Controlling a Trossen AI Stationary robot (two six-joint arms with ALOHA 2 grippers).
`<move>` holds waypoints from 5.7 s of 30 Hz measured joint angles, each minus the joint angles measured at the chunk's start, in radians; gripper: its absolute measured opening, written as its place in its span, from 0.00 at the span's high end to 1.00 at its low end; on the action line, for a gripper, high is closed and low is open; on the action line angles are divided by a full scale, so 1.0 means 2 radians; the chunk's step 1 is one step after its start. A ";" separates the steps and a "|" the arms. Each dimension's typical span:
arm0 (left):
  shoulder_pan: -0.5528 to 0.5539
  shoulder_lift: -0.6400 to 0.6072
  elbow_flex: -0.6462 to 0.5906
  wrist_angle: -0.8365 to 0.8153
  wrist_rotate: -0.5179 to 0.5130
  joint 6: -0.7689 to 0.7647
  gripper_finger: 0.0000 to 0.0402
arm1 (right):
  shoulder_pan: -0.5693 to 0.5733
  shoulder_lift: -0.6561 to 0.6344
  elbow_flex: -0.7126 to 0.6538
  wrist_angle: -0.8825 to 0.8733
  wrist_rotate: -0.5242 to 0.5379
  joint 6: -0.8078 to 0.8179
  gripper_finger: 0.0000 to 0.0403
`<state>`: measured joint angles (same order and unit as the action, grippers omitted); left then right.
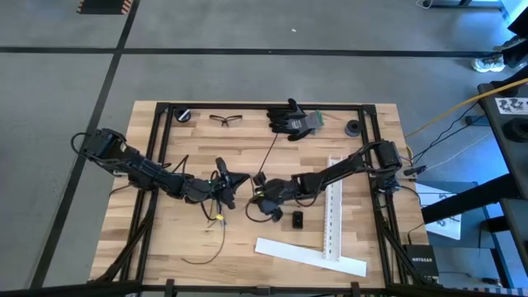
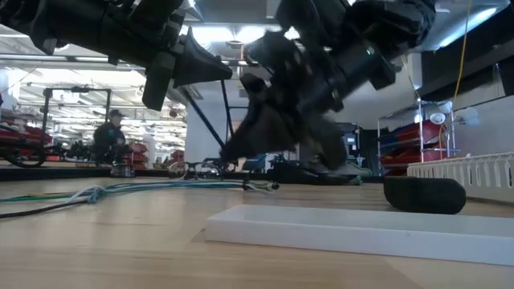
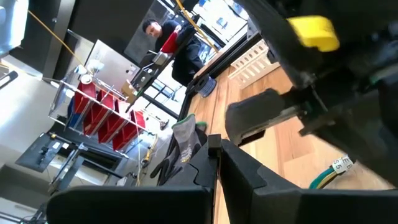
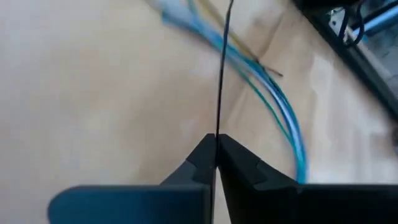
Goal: Ziptie cables
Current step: Wrap the cable wires with the black zip tie
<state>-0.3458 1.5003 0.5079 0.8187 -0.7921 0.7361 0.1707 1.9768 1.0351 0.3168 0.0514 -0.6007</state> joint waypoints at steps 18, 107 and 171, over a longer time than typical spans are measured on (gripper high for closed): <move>-0.008 0.000 0.000 -0.020 -0.015 0.032 1.00 | 0.054 -0.005 -0.032 0.199 -0.022 0.483 1.00; -0.037 0.000 0.000 0.044 -0.024 0.108 1.00 | 0.058 -0.005 -0.070 0.305 0.127 0.639 1.00; -0.024 0.011 0.000 0.022 -0.022 -0.105 1.00 | -0.019 -0.179 -0.058 0.033 0.009 0.331 0.53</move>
<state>-0.3935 1.5230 0.5076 0.8632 -0.8355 0.5253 0.1330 1.6183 0.9188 0.3832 0.0691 0.0605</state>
